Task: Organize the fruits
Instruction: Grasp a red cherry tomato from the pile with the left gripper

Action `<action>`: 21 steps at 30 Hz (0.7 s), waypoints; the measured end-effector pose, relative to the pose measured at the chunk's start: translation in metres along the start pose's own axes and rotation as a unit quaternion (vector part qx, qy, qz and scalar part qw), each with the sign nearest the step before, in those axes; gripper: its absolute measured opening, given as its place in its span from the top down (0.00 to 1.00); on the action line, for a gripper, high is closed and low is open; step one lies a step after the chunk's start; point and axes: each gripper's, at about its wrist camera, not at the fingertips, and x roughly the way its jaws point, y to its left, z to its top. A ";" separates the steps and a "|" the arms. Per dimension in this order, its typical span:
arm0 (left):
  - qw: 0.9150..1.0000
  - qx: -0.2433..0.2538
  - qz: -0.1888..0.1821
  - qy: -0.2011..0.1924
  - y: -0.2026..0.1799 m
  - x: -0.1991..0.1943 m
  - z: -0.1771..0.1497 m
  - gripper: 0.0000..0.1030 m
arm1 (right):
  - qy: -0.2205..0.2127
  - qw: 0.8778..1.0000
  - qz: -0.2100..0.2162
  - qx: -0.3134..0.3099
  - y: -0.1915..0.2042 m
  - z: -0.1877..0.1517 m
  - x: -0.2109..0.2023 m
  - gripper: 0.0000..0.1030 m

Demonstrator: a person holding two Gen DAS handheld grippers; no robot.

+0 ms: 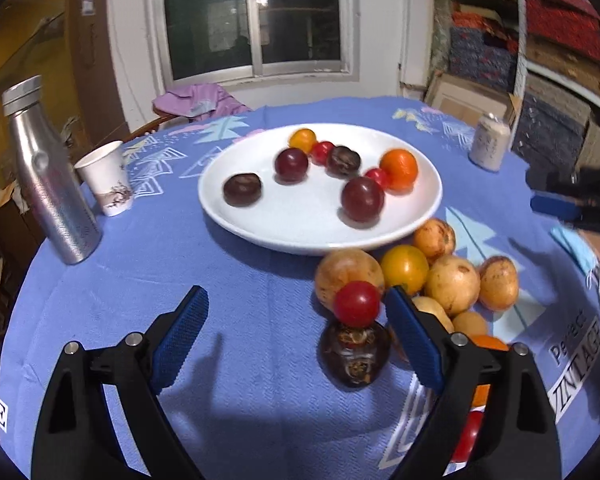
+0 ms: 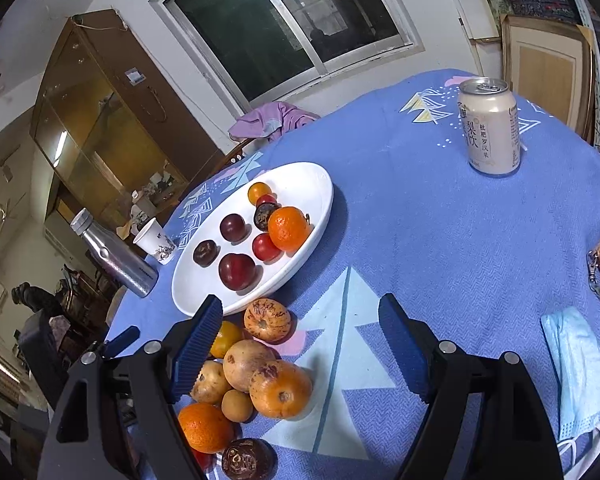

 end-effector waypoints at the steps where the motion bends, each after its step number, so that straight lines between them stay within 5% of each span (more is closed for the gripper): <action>1: 1.000 0.008 0.002 0.003 -0.004 0.002 -0.001 0.15 | -0.001 1.000 0.000 -0.001 0.000 0.000 -0.001 0.21; 6: 1.000 0.024 -0.004 0.015 -0.011 0.013 -0.002 0.35 | 0.002 1.000 -0.002 0.001 0.001 -0.001 0.000 0.21; 11: 1.000 0.017 -0.016 0.018 -0.010 0.017 0.001 0.39 | 0.004 1.000 -0.004 -0.003 0.002 -0.002 0.002 0.21; 18: 0.998 0.018 -0.061 0.025 -0.013 0.024 0.004 0.64 | 0.037 0.999 -0.009 -0.022 0.008 -0.007 0.011 0.21; 21: 0.997 0.012 -0.068 0.026 -0.011 0.024 0.004 0.65 | 0.062 0.998 -0.003 -0.024 0.009 -0.011 0.018 0.21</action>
